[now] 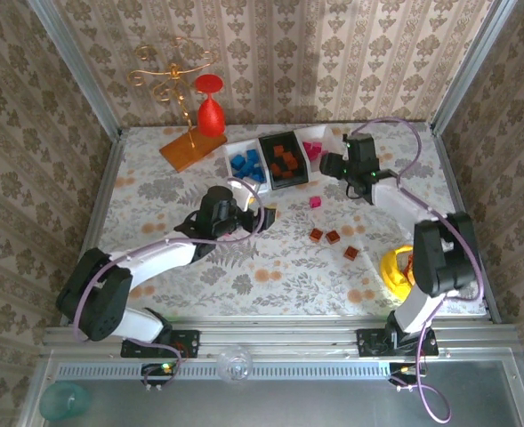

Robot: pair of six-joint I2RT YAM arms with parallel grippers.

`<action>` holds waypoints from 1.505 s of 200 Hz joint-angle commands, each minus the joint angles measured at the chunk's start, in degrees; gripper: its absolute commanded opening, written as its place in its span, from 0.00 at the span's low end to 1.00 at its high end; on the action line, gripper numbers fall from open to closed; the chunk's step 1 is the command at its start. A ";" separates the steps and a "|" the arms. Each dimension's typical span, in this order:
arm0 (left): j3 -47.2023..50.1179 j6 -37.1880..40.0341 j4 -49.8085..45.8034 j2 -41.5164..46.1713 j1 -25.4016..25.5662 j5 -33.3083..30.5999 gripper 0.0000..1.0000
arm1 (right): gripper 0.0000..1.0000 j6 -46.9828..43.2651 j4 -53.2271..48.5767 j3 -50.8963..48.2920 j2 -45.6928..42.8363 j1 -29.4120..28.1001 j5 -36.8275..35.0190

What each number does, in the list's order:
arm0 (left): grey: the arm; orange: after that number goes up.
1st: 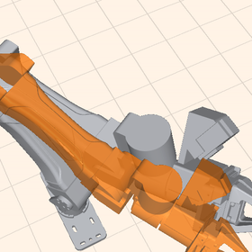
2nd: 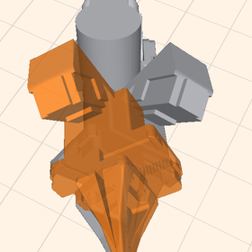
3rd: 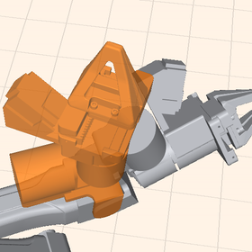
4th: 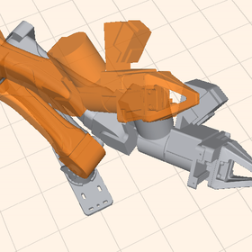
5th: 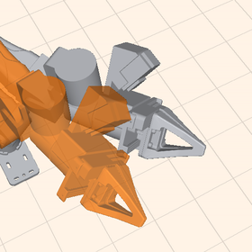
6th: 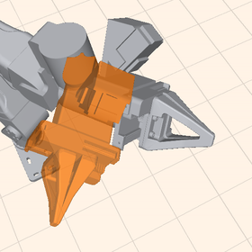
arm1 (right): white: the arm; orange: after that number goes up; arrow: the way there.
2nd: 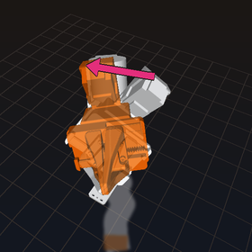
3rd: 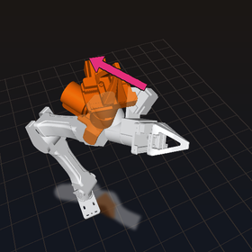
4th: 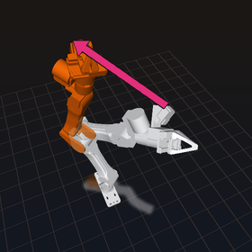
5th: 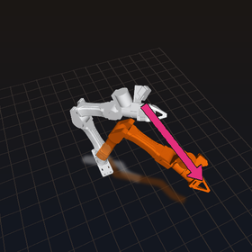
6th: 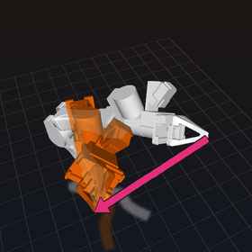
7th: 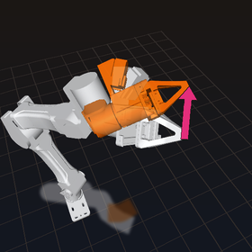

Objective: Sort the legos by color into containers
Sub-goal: Place the lego in the container, then pick up the lego from the center of the table.

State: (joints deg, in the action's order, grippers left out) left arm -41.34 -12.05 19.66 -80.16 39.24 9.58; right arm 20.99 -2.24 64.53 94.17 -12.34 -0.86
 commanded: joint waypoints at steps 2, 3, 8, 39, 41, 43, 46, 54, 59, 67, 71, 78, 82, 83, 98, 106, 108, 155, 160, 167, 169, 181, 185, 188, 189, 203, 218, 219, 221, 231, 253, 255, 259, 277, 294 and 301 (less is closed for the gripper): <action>0.65 3.83 -4.02 3.07 -0.91 0.57 0.80 | 0.69 -0.75 -0.71 -6.20 -4.33 -1.92 -1.48; 0.65 3.85 -4.10 3.12 -0.96 0.72 0.80 | 0.69 -0.76 -0.81 -6.40 -4.51 -2.00 -1.58; 0.65 4.11 -4.49 3.38 -1.12 1.39 0.80 | 0.69 -0.84 -1.42 -7.36 -5.47 -2.27 -1.89; -0.99 2.98 -5.78 2.60 -3.40 6.60 0.83 | 0.76 -3.99 -5.11 -9.99 -8.81 -4.70 -4.55; -1.08 3.00 -5.82 2.45 -3.56 6.90 0.83 | 0.76 -4.33 -5.38 -9.96 -8.82 -4.84 -4.80; -1.19 2.93 -5.79 2.33 -3.78 7.15 0.83 | 0.77 -4.52 -5.68 -9.95 -8.83 -5.05 -4.99; -1.39 2.92 -5.78 2.11 -3.88 7.58 0.83 | 0.77 -4.96 -6.16 -9.88 -8.82 -5.26 -5.32; -1.45 3.00 -4.77 1.58 -4.33 8.87 0.84 | 0.78 -6.00 -6.90 -9.74 -8.62 -5.84 -6.23; -1.11 3.09 -3.12 1.32 -4.58 9.88 0.85 | 0.79 -6.48 -7.07 -9.81 -8.44 -6.31 -6.81; 0.12 3.11 0.58 0.87 -4.85 10.73 0.87 | 0.80 -7.04 -7.10 -9.93 -7.96 -6.92 -7.66; 0.82 2.97 2.53 0.68 -4.95 10.88 0.88 | 0.81 -7.26 -6.96 -9.93 -7.74 -7.18 -7.89; 2.01 2.60 5.42 0.17 -5.28 11.16 0.90 | 0.82 -7.61 -6.68 -10.14 -7.39 -7.90 -8.42; 2.56 2.44 6.65 -0.17 -5.51 11.50 0.90 | 0.83 -7.81 -6.49 -10.21 -7.19 -8.23 -8.92; 2.70 2.37 6.94 -0.26 -5.59 11.59 0.90 | 0.83 -7.85 -6.39 -10.26 -7.13 -8.36 -9.00; 4.25 1.61 9.11 -1.16 -6.44 13.02 0.91 | 0.86 -9.27 -5.70 -10.57 -6.36 -10.37 -10.70; 4.99 1.73 9.66 -1.40 -6.70 13.27 0.91 | 0.88 -10.01 -5.81 -10.42 -5.88 -11.59 -11.84; 5.14 1.80 9.77 -1.38 -6.72 13.27 0.91 | 0.89 -10.27 -5.93 -10.40 -5.67 -11.84 -12.11; 6.75 3.27 10.50 -1.01 -6.81 14.01 0.91 | 0.93 -10.72 -7.38 -7.49 0.06 -14.44 -11.24; 6.88 3.22 10.50 -0.92 -6.81 13.89 0.91 | 0.93 -10.71 -7.50 -7.19 0.60 -14.60 -11.06; 7.10 3.26 10.42 -0.75 -6.82 13.64 0.91 | 0.93 -10.79 -7.69 -6.69 1.43 -14.73 -10.62; 7.14 3.26 10.40 -0.71 -6.81 13.58 0.91 | 0.93 -10.84 -7.82 -6.54 1.69 -14.80 -10.58; 7.41 3.42 10.31 -0.36 -6.81 13.40 0.91 | 0.93 -11.01 -8.72 -5.25 3.33 -14.91 -10.32; 7.42 3.51 10.25 -0.20 -6.81 13.44 0.91 | 0.93 -11.04 -9.16 -4.75 3.92 -14.99 -10.30; 7.42 3.48 10.16 -0.18 -6.79 13.44 0.91 | 0.93 -11.06 -9.39 -4.44 4.37 -15.00 -10.30; 7.42 3.51 10.15 -0.13 -6.80 13.44 0.91 | 0.93 -11.06 -9.46 -4.29 4.49 -15.00 -10.30; 7.25 3.70 9.66 0.00 -6.81 13.36 0.90 | 0.93 -11.03 -10.06 -3.01 6.39 -15.00 -10.99; 7.07 3.72 9.24 -0.07 -6.81 13.36 0.90 | 0.93 -10.91 -9.77 -2.06 8.17 -15.00 -12.94; 7.07 3.71 9.20 -0.08 -6.81 13.36 0.90 | 0.93 -10.90 -9.74 -1.97 8.28 -14.95 -13.07; 7.00 3.71 9.13 -0.08 -6.81 13.42 0.90 | 0.93 -10.91 -9.65 -1.74 8.55 -14.92 -13.28; 6.89 3.62 9.01 -0.25 -6.81 13.57 0.90 | 0.92 -10.89 -9.60 -0.61 9.92 -14.58 -13.63; 6.71 3.43 8.70 -0.19 -6.76 14.04 0.90 | 0.90 -10.55 -10.83 3.16 13.54 -13.28 -13.29; 6.69 3.33 8.61 -0.18 -6.78 14.05 0.90 | 0.90 -10.47 -10.92 3.50 13.99 -13.09 -13.22; 6.63 3.35 8.52 -0.09 -6.81 14.01 0.90 | 0.89 -10.40 -11.17 4.13 14.71 -12.79 -13.06; 6.63 3.44 8.22 0.17 -6.74 13.97 0.90 | 0.84 -10.19 -11.96 6.65 17.35 -11.58 -10.74; 6.54 3.51 7.82 0.33 -6.72 13.84 0.90 | 0.76 -10.27 -12.23 8.30 18.96 -11.04 -8.26; 6.45 3.53 7.65 0.37 -6.72 13.80 0.89 | 0.71 -10.36 -12.55 8.88 19.45 -11.04 -7.62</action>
State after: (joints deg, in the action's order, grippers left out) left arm -34.52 -9.78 27.83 -81.28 32.58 22.35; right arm 10.44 -12.21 70.72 111.55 -24.03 -11.27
